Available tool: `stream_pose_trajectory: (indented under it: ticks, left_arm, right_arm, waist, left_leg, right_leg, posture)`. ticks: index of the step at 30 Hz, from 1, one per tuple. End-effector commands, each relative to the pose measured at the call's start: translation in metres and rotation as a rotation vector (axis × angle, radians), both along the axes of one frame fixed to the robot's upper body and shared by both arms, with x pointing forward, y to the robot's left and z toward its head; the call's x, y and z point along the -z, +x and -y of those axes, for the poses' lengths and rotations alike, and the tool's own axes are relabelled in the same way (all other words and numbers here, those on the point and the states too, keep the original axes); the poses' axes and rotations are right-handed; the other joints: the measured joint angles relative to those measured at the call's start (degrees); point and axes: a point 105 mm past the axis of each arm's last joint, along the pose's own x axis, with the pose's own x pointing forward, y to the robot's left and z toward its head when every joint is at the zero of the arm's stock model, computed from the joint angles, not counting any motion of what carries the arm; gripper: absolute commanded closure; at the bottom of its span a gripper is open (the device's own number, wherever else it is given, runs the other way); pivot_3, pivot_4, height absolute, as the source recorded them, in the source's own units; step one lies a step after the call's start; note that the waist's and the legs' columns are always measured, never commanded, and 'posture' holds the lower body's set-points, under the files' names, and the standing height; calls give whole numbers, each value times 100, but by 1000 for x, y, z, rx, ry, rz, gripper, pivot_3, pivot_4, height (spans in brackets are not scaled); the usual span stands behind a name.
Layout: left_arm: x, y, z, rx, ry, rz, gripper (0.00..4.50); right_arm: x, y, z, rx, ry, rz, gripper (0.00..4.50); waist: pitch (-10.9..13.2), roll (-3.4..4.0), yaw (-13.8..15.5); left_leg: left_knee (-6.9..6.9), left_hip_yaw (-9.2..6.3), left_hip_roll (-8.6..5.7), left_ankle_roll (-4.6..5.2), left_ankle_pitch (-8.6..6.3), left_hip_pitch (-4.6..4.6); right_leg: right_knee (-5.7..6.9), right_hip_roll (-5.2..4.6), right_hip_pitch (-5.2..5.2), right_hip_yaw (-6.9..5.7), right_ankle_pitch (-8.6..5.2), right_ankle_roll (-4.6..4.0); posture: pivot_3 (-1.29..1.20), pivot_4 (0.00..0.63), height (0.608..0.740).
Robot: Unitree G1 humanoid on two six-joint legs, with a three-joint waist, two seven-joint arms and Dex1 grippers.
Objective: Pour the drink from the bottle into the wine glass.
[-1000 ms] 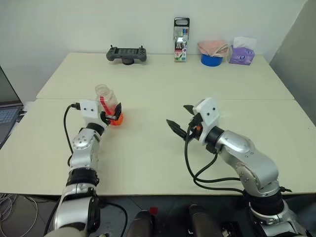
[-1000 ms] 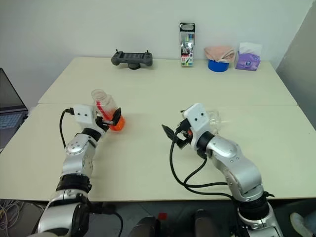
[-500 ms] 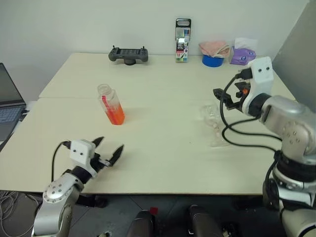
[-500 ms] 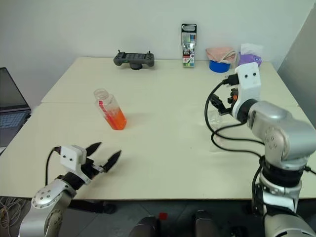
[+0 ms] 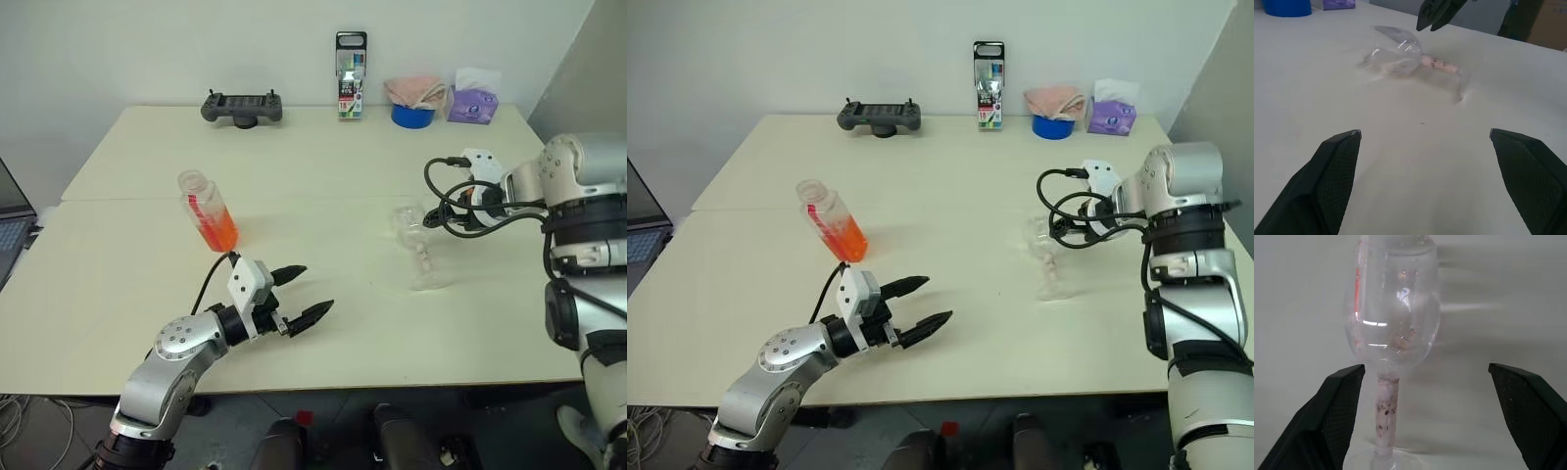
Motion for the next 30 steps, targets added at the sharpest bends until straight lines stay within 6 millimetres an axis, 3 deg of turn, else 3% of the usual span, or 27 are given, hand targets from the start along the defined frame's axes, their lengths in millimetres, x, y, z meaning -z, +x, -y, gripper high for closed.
stream_pose_trajectory:
  ticks: [1,6,15,18,28,30]
  left_arm:
    - [-4,-1,0,23,6,27,17]
    - [-2,2,1,14,8,32,17]
    - [-3,0,4,23,2,41,17]
    - [-3,1,5,22,3,45,0]
    - [-4,1,6,22,7,56,0]
    - [-6,4,5,20,6,59,0]
  right_arm:
    - [-12,-3,-15,-75,26,-41,193]
    - [-4,-9,-28,-154,-1,-117,193]
    - [33,-13,-18,-101,-101,-222,193]
    - [41,-11,-16,-78,-127,-228,777]
    - [43,1,-10,-56,-178,-157,4326]
    - [26,10,-15,-78,-161,-54,4343]
  waist:
    - [1,1,-6]
    - [1,2,-12]
    - [2,2,3]
    - [2,3,-3]
    - [2,3,1]
    - [2,4,1]
  left_leg:
    - [1,-1,0,0,0,0]
    - [8,-6,-2,0,0,-2]
    - [8,-8,-2,-1,0,-3]
    - [8,-8,-1,-1,0,-2]
    - [9,-9,-3,-1,1,-2]
    - [9,-9,-3,-2,1,-2]
  right_leg:
    - [0,1,0,0,-1,0]
    - [-3,2,3,-1,-2,3]
    - [-3,2,3,-2,-2,5]
    - [1,2,1,-1,-2,5]
    - [2,1,1,-2,-2,5]
    - [3,1,1,-2,-2,5]
  posture:
    - [0,150,740]
    - [0,150,740]
    - [0,150,740]
    - [0,150,740]
    - [0,150,740]
    - [0,150,740]
